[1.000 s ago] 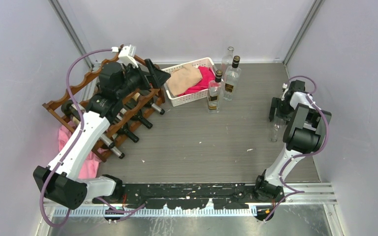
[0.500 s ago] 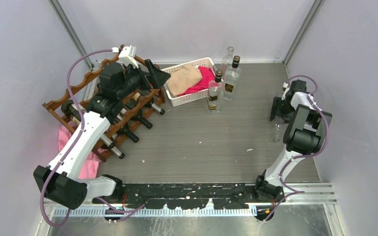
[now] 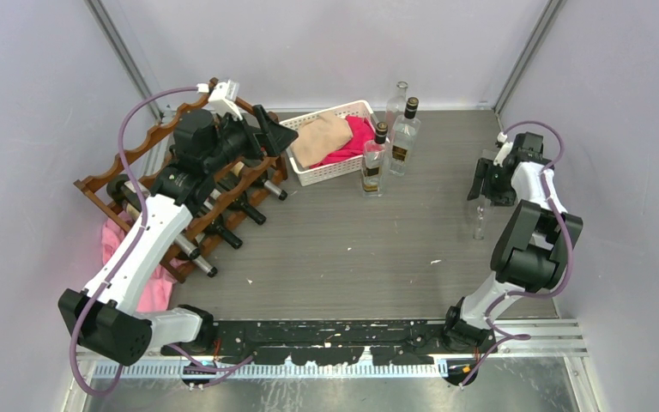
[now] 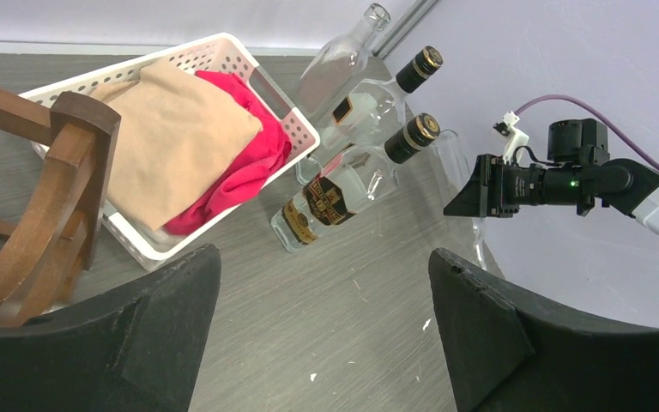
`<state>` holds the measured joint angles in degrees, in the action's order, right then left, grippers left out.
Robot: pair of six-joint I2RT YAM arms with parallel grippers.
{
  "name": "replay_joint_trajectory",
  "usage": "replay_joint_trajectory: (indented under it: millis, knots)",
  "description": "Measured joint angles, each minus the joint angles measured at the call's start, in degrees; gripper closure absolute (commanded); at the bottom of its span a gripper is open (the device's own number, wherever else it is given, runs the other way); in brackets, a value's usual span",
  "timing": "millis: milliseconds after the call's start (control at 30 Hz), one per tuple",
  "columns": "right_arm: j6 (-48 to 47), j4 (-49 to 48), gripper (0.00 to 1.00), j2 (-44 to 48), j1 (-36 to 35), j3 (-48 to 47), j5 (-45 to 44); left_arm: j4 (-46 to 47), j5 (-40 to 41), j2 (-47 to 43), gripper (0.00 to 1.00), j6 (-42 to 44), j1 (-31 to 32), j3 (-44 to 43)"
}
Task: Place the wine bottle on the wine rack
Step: Pick up the wine bottle from the center of the board.
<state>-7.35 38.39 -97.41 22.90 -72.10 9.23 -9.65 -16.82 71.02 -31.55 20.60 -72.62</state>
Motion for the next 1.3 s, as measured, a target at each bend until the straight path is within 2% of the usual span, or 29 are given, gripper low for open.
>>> replay_joint_trajectory:
  millis: [500,1000,1300]
  knots:
    - [1.3,3.7,0.99,7.8,0.0,4.5,13.9,0.1,-3.8,0.0,0.15,-7.2,0.6,0.1]
    - [-0.7,7.0,0.99,11.5,0.0,9.6,28.1,3.6,-3.7,0.5,0.16,-13.6,5.8,4.5]
    - [-5.4,11.1,0.99,12.2,0.0,11.7,35.6,7.3,-2.2,1.6,0.16,-19.5,9.4,7.9]
